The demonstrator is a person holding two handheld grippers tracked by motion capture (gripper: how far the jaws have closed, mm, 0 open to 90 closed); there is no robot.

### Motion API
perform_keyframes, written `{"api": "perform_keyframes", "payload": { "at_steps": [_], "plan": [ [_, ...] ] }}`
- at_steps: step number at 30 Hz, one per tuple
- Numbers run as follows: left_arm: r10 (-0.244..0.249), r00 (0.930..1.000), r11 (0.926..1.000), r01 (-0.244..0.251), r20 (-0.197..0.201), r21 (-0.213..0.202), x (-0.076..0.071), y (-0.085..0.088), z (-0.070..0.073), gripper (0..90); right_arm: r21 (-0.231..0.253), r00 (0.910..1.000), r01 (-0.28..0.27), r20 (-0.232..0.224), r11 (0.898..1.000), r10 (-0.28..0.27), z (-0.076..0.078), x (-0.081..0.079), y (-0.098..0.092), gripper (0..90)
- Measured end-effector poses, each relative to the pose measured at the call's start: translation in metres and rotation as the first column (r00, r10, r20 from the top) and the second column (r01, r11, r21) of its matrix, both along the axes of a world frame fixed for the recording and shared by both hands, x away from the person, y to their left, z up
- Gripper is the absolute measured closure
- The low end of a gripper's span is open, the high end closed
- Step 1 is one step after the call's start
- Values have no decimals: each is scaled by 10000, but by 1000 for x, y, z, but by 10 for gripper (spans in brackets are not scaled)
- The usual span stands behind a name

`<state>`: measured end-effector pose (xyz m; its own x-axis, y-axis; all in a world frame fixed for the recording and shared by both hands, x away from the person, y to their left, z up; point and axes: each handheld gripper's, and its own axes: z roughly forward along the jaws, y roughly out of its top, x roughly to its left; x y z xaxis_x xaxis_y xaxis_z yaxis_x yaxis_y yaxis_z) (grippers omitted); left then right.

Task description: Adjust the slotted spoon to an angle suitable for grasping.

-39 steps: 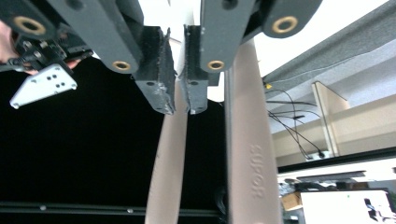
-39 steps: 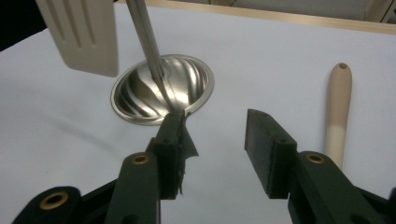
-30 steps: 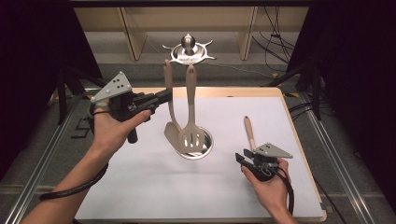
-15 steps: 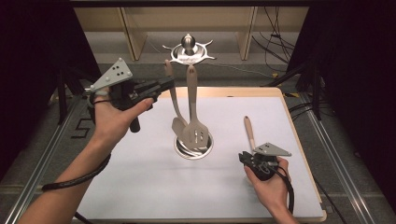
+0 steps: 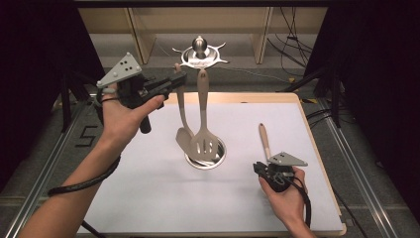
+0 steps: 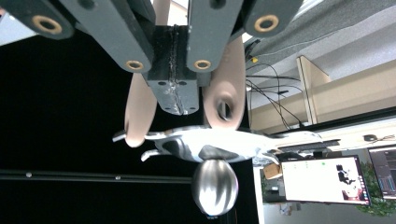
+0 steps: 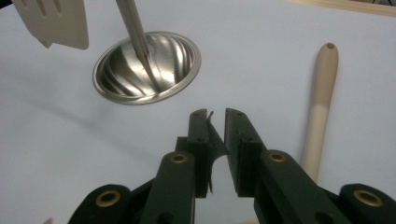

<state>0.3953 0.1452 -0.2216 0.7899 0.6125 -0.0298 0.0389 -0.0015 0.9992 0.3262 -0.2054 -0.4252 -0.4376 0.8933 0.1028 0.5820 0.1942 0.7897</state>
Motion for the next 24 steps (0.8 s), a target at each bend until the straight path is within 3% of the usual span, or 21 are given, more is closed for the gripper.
{"api": "perform_keyframes", "payload": {
  "at_steps": [9, 10, 12, 15, 18, 24],
  "plan": [
    [-15, 10000, 10000, 15, 50, -20, 3, -1, 7, 892, -132, 9999, 3, 111, 9999, -2, 0, 1, -1, 812],
    [-17, 10000, 10000, 17, 45, -29, 3, -1, 7, 892, -385, 9992, -217, 322, 9990, 230, 0, 2, -3, 813],
    [-3, 10000, 10000, 3, 51, -32, 3, -2, 7, 892, -119, 9999, -5, 120, 9999, 6, 0, 1, -1, 813],
    [37, 10000, 10000, -37, 45, -5, 3, -1, 7, 893, -155, 9997, -193, 151, 9997, 195, -1, 2, -2, 813],
    [70, 10000, 10000, -70, -11, -45, 3, 0, 7, 893, 18, 10000, 9, -66, 10000, -9, 0, 0, -1, 813],
    [113, 9999, 9999, -113, -30, -19, 4, 1, 8, 893, -57, 10000, -20, -24, 10000, 19, -1, 1, -1, 813]
  ]
}}
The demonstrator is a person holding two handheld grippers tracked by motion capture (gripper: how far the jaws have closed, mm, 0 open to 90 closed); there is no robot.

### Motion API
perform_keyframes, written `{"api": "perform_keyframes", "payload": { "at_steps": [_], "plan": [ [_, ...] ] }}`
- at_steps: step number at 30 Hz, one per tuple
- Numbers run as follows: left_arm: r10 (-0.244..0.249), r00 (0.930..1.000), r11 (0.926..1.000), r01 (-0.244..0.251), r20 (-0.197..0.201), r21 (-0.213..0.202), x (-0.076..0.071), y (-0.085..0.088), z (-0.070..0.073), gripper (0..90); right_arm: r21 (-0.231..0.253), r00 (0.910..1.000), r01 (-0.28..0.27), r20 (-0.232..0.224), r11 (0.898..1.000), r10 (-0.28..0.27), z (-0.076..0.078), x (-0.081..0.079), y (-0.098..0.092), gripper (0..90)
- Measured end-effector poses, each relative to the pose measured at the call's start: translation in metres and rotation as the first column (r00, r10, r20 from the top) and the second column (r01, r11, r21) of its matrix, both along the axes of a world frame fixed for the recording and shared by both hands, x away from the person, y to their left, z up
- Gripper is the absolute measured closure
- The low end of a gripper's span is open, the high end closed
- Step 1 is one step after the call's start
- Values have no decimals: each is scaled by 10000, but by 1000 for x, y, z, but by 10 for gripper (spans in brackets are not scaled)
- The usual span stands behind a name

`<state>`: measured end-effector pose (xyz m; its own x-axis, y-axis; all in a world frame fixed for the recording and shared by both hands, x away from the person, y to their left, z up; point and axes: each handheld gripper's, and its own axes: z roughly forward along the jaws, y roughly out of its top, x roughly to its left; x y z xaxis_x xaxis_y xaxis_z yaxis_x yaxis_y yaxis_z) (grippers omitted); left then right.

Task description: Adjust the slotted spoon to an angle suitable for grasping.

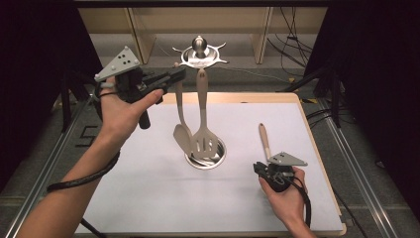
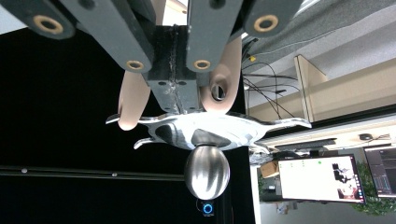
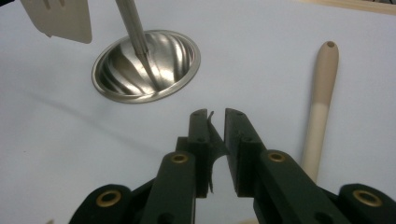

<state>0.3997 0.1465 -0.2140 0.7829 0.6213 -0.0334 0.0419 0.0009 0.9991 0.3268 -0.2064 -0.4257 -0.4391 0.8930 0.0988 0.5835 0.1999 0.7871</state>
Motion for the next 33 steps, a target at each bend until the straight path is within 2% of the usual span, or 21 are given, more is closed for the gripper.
{"api": "perform_keyframes", "payload": {
  "at_steps": [9, 10, 11, 13, 15, 18, 19, 23, 25, 27, 33],
  "plan": [
    [141, 9999, 9999, -141, -96, -49, 1, 1, 0, 893, 126, 9999, -38, 112, 9999, 36, -1, 1, 0, 814],
    [149, 9998, 9999, -150, -108, -57, 1, 1, 0, 894, 137, 10000, -21, 97, 9999, 19, -1, 0, 0, 814],
    [151, 9998, 9999, -151, -109, -60, 2, 1, 1, 894, -76, 10000, 74, 65, 9999, -74, 1, -1, -1, 814],
    [218, 9996, 9997, -219, -162, -76, 2, 2, 1, 893, 20, 9999, 118, -37, 9999, -118, 0, -1, -1, 815],
    [255, 9995, 9996, -257, -205, -114, 4, 3, 1, 893, -87, 9998, 55, 210, 9999, -53, 0, 0, -2, 815],
    [320, 9991, 9994, -323, -262, -115, 6, 5, 1, 893, 57, 9998, 214, 26, 9998, -214, 0, -1, 0, 815],
    [335, 9990, 9993, -339, -280, -137, 7, 5, 1, 893, 58, 10000, 98, 5, 9999, -98, 0, -1, 0, 815],
    [383, 9987, 9992, -387, -334, -110, 11, 7, 2, 893, -8, 9997, -16, 253, 10000, 16, -1, 1, -1, 815],
    [409, 9986, 9991, -413, -340, -98, 13, 8, 2, 894, 152, 10000, 16, 44, 9999, -17, -1, 0, 0, 815],
    [438, 9983, 9990, -441, -389, -85, 15, 9, 3, 894, 45, 10000, 32, -50, 10000, -31, 0, -1, -1, 816],
    [503, 9976, 9986, -509, -475, -117, 23, 11, 4, 894, 48, 10000, 13, -45, 10000, -13, 0, 0, 1, 817]
  ]
}}
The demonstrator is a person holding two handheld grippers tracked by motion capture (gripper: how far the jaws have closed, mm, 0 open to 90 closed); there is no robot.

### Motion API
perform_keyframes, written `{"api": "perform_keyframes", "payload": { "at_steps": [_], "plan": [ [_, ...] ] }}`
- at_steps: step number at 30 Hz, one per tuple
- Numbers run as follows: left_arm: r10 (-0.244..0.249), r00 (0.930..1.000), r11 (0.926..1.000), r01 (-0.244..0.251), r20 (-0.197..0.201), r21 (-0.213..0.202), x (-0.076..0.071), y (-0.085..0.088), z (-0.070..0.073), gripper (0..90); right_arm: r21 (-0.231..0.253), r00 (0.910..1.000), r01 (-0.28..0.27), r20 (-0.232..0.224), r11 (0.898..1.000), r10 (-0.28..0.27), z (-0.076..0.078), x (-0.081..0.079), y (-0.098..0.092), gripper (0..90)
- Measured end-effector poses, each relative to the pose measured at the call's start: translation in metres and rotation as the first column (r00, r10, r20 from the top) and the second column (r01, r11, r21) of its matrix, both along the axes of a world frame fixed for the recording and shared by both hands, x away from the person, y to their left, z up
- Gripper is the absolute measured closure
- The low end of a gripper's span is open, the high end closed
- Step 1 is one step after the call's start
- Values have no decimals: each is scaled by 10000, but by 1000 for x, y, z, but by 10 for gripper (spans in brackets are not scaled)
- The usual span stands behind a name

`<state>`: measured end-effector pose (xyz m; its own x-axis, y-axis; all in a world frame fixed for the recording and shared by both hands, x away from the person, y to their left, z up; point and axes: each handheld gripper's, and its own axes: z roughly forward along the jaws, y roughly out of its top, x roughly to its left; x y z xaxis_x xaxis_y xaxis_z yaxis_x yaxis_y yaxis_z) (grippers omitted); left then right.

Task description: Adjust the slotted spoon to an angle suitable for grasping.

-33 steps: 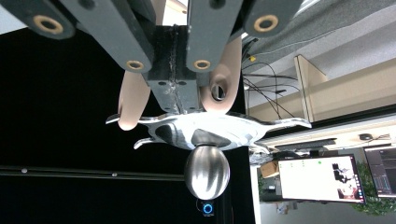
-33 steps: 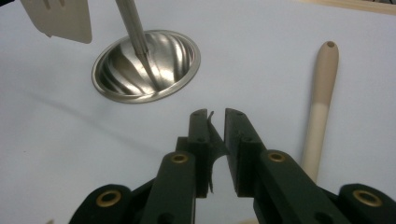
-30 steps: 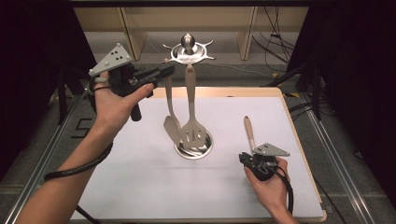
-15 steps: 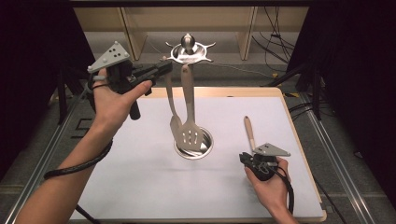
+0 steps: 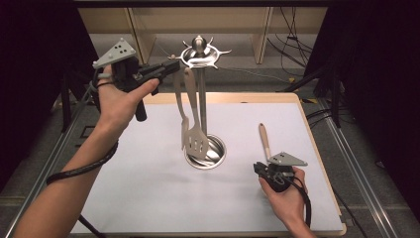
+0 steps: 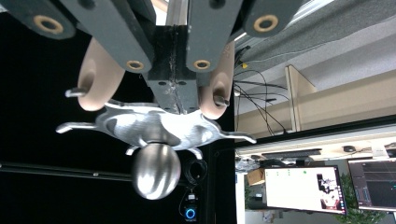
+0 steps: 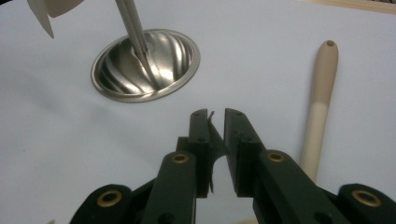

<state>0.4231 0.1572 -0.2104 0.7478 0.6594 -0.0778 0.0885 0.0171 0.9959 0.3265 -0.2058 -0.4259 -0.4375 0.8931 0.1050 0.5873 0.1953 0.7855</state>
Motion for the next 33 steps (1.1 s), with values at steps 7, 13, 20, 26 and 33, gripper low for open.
{"api": "perform_keyframes", "payload": {
  "at_steps": [7, 13, 20, 26, 33],
  "plan": [
    [12, 10000, 10000, -12, -32, 13, 7, 0, 1, 894, 78, 9998, 124, -132, 9999, -123, 0, -1, 0, 817],
    [-1, 10000, 10000, 1, 7, 95, 15, 1, 1, 894, -21, 10000, 14, 8, 10000, -14, 0, 0, -1, 818],
    [-60, 9999, 9998, 57, 137, 165, 20, 1, 1, 894, -85, 9997, 201, -118, 9998, -202, 0, 0, 0, 819],
    [-116, 9998, 9997, 113, 171, 224, 24, 1, 1, 894, -145, 9999, 79, 120, 9999, -78, -2, 1, -1, 820],
    [-268, 9994, 9993, 263, 208, 247, 29, 2, 1, 894, -99, 9997, 199, -143, 9998, -201, 0, 0, 0, 821]
  ]
}}
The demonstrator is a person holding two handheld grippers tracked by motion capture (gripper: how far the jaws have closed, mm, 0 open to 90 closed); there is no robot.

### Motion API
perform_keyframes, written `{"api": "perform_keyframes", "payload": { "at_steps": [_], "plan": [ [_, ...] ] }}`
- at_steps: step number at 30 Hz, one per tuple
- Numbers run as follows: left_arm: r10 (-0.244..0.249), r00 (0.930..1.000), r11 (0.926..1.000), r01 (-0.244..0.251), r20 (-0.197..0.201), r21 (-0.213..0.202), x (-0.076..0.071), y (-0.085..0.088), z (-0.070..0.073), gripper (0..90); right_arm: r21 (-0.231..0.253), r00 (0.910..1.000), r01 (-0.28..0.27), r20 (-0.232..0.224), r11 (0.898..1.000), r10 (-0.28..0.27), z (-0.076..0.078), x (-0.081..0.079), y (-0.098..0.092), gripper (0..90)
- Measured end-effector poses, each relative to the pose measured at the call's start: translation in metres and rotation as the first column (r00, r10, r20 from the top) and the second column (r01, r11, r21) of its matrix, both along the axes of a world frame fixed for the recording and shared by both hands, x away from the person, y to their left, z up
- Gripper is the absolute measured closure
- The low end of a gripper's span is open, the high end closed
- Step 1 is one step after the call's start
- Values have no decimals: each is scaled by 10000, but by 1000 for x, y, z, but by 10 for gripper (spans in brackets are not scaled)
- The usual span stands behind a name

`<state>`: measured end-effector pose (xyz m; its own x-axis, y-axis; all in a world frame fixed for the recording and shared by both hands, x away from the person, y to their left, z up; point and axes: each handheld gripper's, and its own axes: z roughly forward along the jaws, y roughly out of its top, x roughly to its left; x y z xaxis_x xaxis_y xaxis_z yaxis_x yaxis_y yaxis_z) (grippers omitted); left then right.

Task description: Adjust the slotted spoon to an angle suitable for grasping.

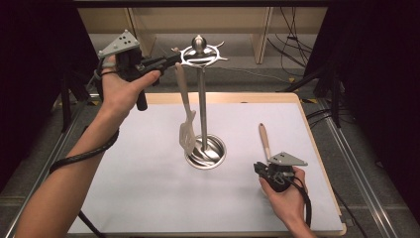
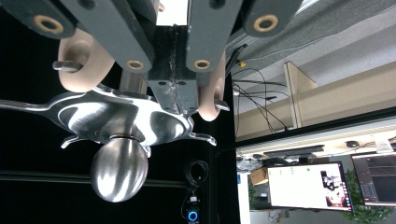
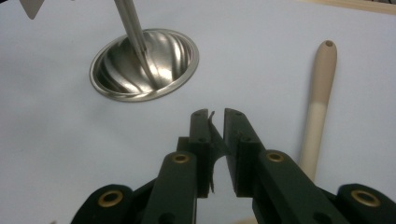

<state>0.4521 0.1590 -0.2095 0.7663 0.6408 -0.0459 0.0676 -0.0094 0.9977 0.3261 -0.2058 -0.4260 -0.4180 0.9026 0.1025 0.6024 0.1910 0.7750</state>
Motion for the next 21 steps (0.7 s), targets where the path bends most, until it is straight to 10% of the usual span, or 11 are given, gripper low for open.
{"api": "perform_keyframes", "payload": {
  "at_steps": [21],
  "plan": [
    [-64, 9999, 10000, 65, -94, 71, 7, 0, 2, 893, -124, 9994, -130, 320, 9998, 134, -2, 3, -2, 822]
  ]
}}
